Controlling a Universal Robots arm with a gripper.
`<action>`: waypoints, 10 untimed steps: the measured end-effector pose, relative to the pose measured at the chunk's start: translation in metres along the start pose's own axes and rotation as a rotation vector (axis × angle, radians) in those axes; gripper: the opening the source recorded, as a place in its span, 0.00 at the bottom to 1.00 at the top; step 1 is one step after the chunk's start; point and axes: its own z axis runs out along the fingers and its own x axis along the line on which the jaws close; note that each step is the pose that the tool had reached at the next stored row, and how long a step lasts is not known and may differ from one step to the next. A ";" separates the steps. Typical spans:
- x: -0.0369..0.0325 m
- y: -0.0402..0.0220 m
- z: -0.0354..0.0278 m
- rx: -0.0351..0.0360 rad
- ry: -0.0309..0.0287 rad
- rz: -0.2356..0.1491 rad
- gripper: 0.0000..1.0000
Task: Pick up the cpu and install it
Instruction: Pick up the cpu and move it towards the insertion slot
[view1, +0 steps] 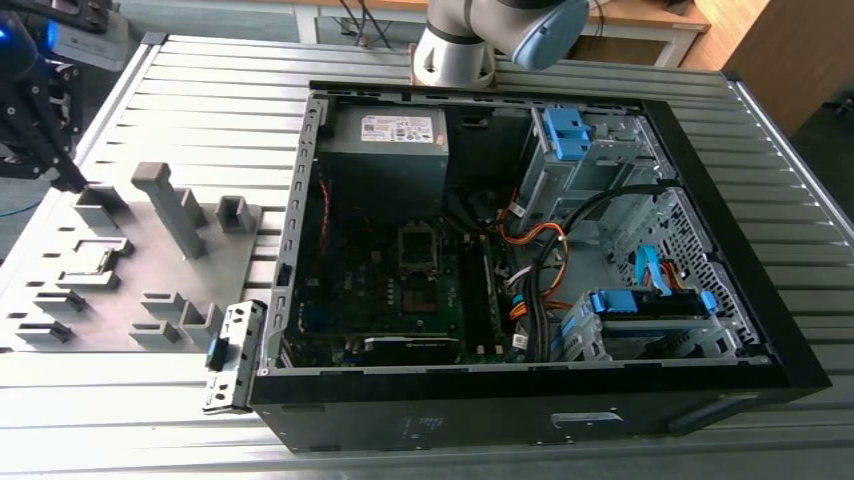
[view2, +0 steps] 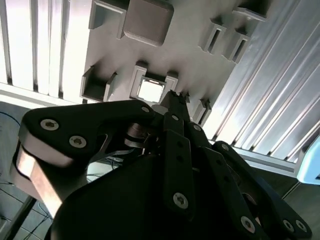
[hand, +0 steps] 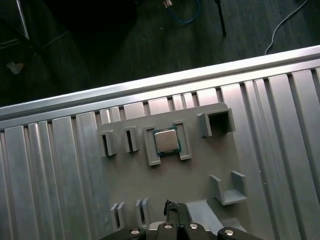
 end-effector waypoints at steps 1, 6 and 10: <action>0.0000 0.0000 0.0009 -0.0002 0.0007 -0.017 0.11; 0.0001 0.0004 0.0031 -0.0007 0.0023 -0.051 0.11; 0.0001 0.0004 0.0032 -0.0006 0.0023 -0.051 0.11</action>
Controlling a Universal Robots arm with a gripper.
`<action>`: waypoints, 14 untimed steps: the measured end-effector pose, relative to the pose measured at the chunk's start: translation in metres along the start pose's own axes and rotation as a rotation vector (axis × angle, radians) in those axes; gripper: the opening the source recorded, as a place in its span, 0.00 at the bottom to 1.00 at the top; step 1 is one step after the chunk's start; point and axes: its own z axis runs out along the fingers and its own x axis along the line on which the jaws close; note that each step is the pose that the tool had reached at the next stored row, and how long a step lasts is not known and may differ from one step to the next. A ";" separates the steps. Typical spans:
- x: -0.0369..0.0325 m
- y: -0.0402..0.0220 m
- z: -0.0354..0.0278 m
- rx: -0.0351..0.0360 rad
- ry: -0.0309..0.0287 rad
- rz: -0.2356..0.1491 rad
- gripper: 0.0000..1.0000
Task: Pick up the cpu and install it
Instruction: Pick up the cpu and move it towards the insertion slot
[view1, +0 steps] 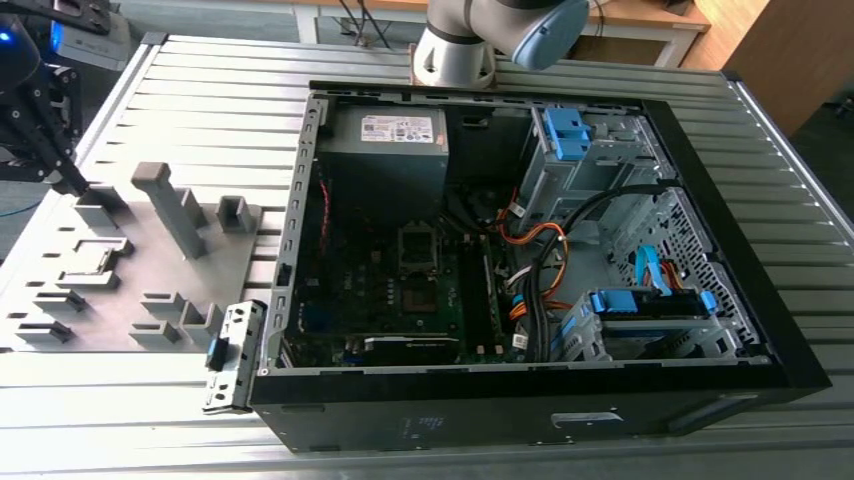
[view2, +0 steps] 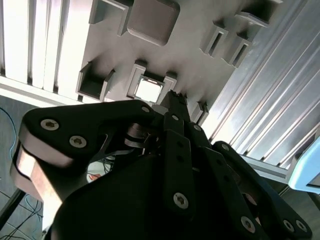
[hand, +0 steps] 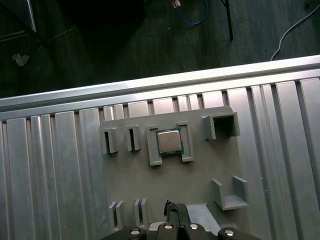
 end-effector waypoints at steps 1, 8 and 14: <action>0.0000 0.0000 0.0000 0.0000 0.0000 0.000 0.11; 0.0004 0.0026 0.0045 0.0000 -0.0129 -0.005 0.11; 0.0014 0.0081 0.0136 -0.0018 -0.0261 -0.017 0.11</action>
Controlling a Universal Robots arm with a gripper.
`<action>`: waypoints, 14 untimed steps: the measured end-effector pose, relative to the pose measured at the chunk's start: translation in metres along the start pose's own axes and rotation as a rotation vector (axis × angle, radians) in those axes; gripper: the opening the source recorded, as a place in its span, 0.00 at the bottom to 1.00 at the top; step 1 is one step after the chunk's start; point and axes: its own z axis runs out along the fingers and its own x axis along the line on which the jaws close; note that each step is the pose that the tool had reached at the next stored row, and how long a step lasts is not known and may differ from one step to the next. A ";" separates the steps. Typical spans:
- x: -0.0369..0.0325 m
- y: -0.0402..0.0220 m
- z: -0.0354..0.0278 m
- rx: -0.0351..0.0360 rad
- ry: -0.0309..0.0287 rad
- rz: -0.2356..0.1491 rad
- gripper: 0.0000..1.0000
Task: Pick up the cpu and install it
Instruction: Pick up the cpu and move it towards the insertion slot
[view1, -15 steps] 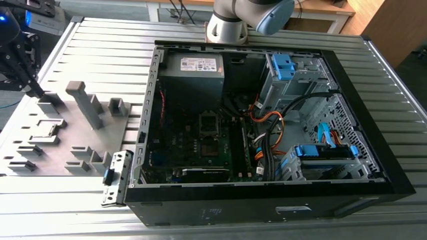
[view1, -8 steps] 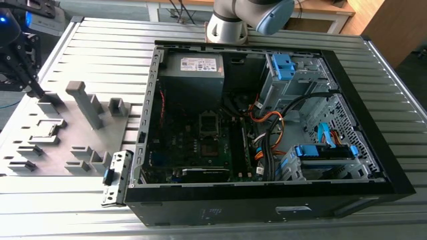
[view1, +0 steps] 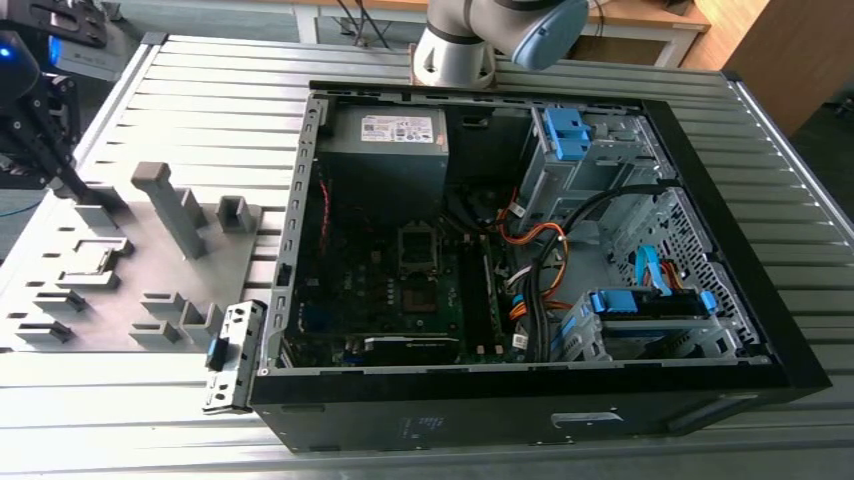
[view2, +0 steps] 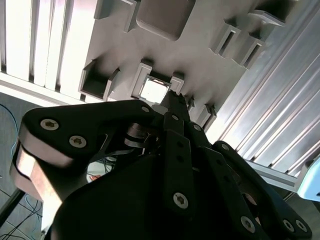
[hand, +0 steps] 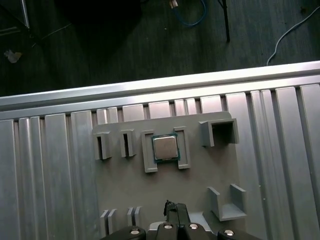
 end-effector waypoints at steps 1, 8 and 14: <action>0.0002 0.0008 0.0016 -0.0004 -0.0016 -0.002 0.11; 0.0016 0.0069 0.0146 -0.0018 -0.0073 -0.019 0.11; 0.0028 0.0109 0.0257 -0.0027 -0.0091 -0.034 0.11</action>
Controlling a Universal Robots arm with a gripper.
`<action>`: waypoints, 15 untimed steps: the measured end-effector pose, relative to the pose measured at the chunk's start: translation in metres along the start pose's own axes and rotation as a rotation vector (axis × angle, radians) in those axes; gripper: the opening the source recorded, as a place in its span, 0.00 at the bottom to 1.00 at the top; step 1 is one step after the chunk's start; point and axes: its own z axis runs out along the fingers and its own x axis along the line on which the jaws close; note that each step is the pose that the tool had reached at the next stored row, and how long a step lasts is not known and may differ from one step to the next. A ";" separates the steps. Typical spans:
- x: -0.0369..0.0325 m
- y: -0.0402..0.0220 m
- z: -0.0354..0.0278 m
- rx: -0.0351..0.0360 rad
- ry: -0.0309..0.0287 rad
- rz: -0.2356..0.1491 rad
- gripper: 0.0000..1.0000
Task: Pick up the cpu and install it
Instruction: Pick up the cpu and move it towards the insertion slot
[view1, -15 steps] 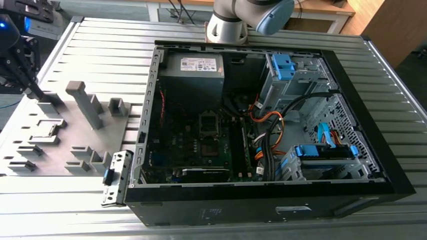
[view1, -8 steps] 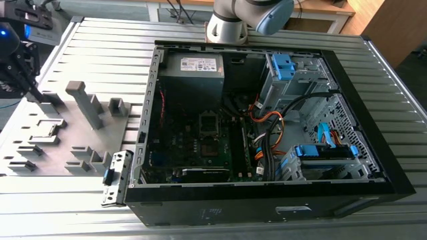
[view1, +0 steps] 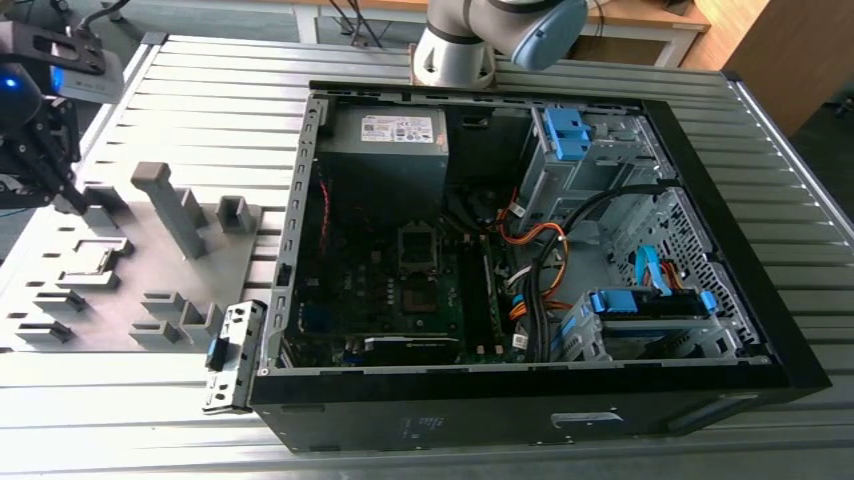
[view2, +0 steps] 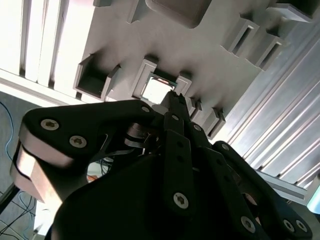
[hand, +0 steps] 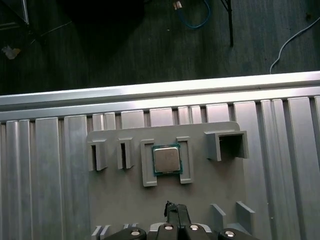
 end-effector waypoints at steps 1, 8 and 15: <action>0.0001 0.0006 0.0018 -0.0002 -0.0002 -0.002 0.11; 0.0007 0.0024 0.0085 -0.0006 -0.0005 -0.009 0.11; 0.0007 0.0024 0.0087 -0.0006 -0.0005 -0.009 0.11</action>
